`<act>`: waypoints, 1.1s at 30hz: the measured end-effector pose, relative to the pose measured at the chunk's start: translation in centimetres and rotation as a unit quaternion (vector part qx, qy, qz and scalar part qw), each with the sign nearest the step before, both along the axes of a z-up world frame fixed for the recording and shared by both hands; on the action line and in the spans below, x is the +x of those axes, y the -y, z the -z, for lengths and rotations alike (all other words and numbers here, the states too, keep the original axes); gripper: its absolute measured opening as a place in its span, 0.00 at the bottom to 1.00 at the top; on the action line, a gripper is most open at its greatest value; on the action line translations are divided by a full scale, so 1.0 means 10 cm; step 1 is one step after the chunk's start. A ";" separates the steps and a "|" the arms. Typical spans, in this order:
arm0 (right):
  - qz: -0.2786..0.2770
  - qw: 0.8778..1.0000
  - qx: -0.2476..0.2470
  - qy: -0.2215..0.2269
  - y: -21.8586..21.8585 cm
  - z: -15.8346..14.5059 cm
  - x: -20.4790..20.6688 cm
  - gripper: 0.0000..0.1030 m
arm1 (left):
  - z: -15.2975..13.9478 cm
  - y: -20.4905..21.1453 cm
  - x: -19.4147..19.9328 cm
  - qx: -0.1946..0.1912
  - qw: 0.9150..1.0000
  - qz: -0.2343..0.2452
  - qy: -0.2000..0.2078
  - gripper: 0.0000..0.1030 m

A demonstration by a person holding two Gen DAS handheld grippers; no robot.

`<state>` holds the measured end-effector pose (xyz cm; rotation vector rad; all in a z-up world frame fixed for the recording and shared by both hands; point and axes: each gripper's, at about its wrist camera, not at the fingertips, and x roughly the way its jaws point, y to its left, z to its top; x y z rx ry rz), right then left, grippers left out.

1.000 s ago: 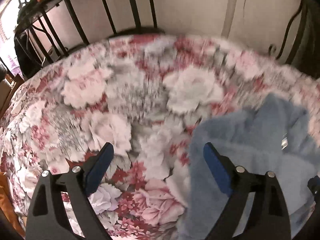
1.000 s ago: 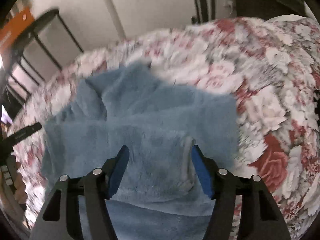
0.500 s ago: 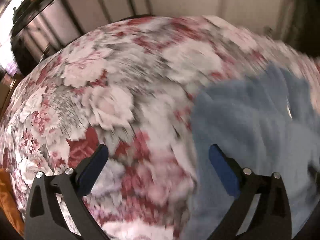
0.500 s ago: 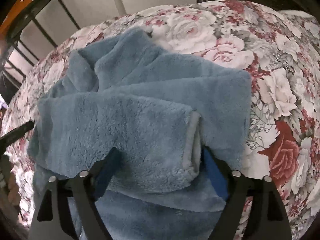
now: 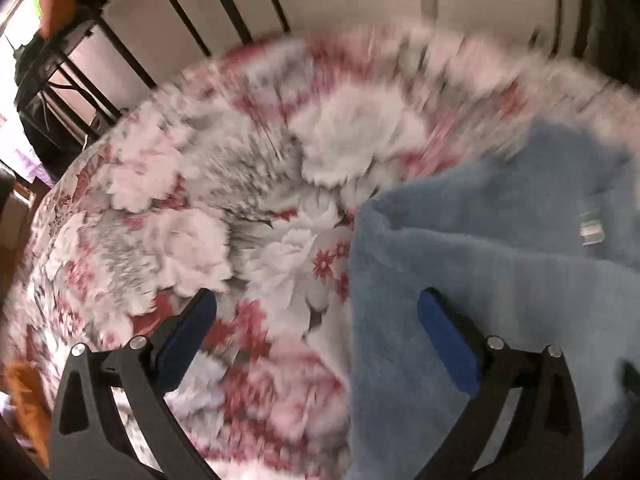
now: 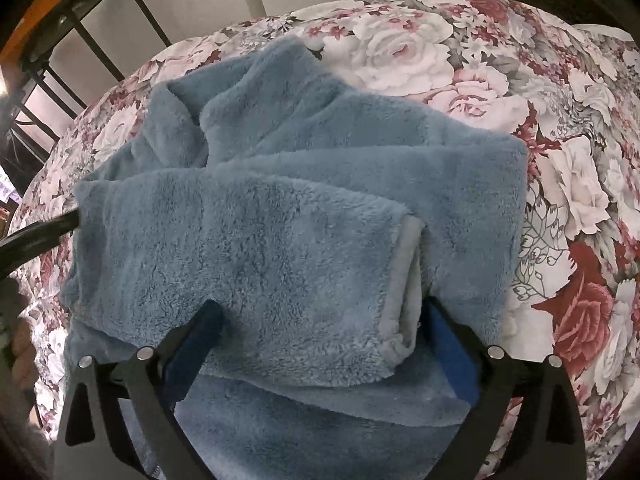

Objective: Fold small clothes

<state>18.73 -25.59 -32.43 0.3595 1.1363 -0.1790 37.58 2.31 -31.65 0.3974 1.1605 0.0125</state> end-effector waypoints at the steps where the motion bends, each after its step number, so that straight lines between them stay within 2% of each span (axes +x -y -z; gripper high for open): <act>1: -0.001 1.000 -0.001 -0.001 0.00 0.01 0.00 0.97 | 0.16 -0.02 0.08 0.000 1.000 -0.012 -0.025 0.96; 2: -0.002 1.000 -0.003 -0.002 0.00 0.02 0.00 0.97 | 0.22 -0.08 0.11 -0.018 0.999 -0.030 -0.032 0.96; 4: -0.002 1.000 -0.004 -0.001 -0.01 0.02 0.02 0.97 | 0.10 -0.15 0.06 -0.038 0.998 -0.044 -0.016 0.96; 7: -0.002 1.000 -0.001 0.001 0.00 0.00 0.01 0.97 | -0.15 -0.21 -0.20 -0.043 0.999 -0.022 0.021 0.95; 9: 0.008 1.000 -0.002 0.006 0.02 -0.09 -0.05 0.97 | -0.24 -0.28 -0.42 -0.065 0.997 -0.012 0.026 0.95; 11: 0.022 0.999 -0.015 0.028 0.04 -0.24 -0.13 0.97 | -0.11 -0.33 -0.58 -0.085 0.996 -0.011 -0.012 0.95; 12: 0.025 0.999 -0.021 0.033 0.04 -0.28 -0.15 0.97 | 0.05 -0.36 -0.62 -0.079 0.996 -0.019 -0.039 0.96; 14: 0.026 0.999 -0.038 0.015 0.04 -0.27 -0.17 0.97 | 0.27 -0.43 -0.66 -0.080 0.995 -0.034 -0.054 0.96; 16: 0.015 0.998 -0.048 -0.040 0.02 -0.06 -0.14 0.97 | 0.25 -0.45 -0.65 -0.085 0.995 -0.040 -0.044 0.96; 21: 0.002 0.997 -0.074 -0.037 -0.05 -0.08 -0.13 0.97 | -0.04 -0.41 -0.75 -0.073 0.996 -0.039 -0.042 0.95; 26: 0.029 0.998 -0.054 0.014 0.06 -0.43 -0.46 0.97 | -0.18 -0.48 -1.18 -0.074 0.995 -0.015 -0.062 0.95; 30: 0.072 0.997 -0.013 0.026 0.28 -0.53 -0.81 0.97 | -0.06 -0.66 -1.63 -0.113 0.987 -0.028 -0.112 0.96; 33: 0.121 0.992 0.026 0.021 0.48 -0.54 -1.04 0.97 | -0.07 -0.91 -1.70 -0.146 0.977 -0.067 -0.137 0.95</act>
